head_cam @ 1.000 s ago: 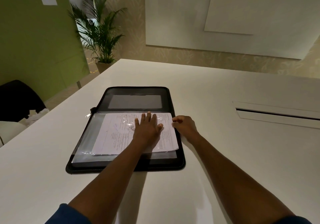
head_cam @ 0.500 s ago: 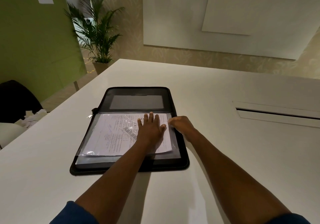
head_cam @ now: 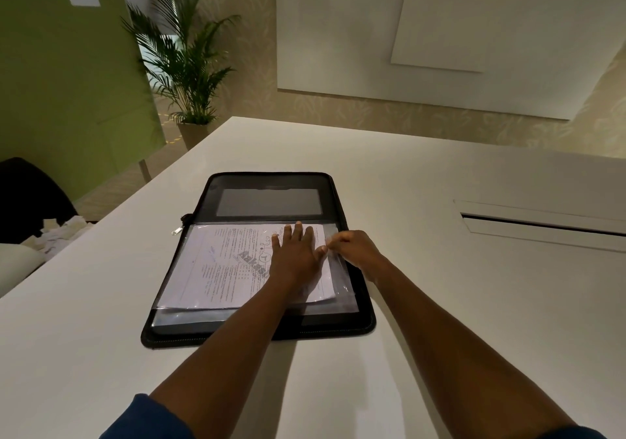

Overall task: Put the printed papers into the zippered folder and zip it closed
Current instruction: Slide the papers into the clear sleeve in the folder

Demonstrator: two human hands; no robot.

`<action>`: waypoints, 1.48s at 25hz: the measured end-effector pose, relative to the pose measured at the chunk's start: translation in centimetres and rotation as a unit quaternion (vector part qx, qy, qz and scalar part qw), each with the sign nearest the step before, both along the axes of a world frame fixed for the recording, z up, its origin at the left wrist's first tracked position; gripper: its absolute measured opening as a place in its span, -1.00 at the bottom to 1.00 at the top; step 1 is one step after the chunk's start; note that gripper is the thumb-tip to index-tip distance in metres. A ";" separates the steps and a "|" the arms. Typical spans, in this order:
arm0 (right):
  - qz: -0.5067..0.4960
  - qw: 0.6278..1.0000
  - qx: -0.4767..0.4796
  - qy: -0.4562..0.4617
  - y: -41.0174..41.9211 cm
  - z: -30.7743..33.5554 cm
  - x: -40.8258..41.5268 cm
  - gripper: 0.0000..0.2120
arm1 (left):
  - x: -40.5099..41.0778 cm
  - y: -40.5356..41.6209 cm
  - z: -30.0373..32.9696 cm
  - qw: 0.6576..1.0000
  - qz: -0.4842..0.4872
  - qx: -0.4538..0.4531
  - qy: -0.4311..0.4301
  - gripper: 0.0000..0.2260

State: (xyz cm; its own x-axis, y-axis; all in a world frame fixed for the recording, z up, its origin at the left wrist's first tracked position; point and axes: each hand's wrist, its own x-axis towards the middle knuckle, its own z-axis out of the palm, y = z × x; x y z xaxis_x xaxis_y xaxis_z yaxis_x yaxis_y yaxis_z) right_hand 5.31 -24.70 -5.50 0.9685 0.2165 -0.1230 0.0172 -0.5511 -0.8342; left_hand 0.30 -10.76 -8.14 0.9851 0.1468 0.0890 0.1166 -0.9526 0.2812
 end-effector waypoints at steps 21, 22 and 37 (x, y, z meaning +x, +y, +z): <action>-0.225 0.969 -0.083 -0.066 -0.9 0.7 -2.0 -0.89 | -2.3 17.4 1.3 0.998 0.061 0.025 -0.010 -0.53; -0.223 0.969 -0.087 -0.068 -0.6 0.6 -2.3 -0.87 | -2.2 18.3 1.4 0.998 0.065 0.020 -0.010 -0.53; -0.192 0.946 -0.233 -0.115 3.4 -1.7 -6.6 -0.60 | 1.6 24.5 3.0 0.988 0.138 -0.067 0.034 -0.34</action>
